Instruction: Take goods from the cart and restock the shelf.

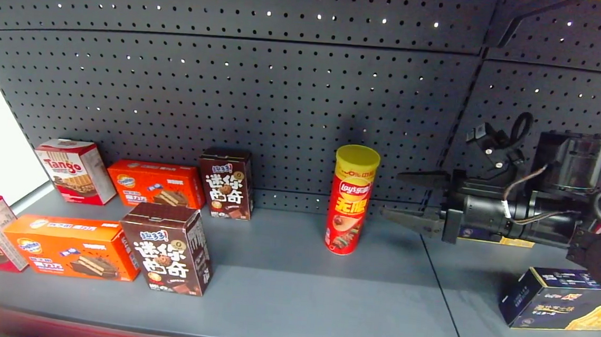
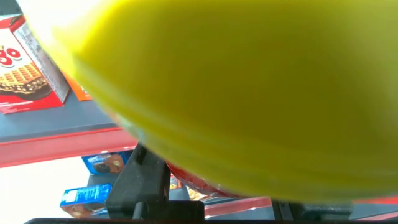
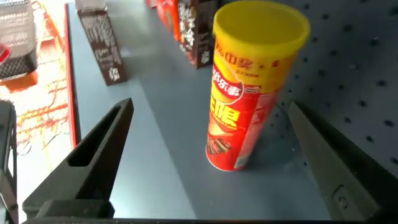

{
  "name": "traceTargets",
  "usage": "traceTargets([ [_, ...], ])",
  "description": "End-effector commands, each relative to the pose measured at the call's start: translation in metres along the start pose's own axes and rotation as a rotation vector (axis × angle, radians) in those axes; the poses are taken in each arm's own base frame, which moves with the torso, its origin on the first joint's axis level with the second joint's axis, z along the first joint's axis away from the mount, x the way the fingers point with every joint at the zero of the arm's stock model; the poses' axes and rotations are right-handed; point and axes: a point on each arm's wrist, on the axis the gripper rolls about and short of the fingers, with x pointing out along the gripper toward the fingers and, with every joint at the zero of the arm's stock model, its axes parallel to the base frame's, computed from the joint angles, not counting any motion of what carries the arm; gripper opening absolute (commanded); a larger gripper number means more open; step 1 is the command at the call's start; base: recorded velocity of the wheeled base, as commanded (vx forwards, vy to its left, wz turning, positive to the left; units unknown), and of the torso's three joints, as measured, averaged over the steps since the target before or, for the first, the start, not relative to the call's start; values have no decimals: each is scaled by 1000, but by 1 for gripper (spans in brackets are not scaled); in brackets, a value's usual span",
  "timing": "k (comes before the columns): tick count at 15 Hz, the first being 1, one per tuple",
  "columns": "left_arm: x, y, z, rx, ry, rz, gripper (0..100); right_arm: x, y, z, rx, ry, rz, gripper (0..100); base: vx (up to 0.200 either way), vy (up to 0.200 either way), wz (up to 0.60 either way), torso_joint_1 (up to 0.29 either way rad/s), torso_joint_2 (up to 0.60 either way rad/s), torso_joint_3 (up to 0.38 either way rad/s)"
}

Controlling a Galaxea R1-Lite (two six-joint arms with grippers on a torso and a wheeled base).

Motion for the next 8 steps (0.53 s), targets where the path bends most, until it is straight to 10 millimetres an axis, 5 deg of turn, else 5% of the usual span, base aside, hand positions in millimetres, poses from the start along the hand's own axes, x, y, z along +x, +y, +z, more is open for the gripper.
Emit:
traceTargets([
  [1, 0, 0, 1, 1, 0, -7, 0, 13, -10, -13, 18, 20, 29, 100, 0, 0, 0, 0, 0, 0],
  [8, 0, 1, 0, 1, 3, -19, 0, 35, -37, -31, 19, -5, 107, 100, 0, 0, 0, 0, 0, 0],
])
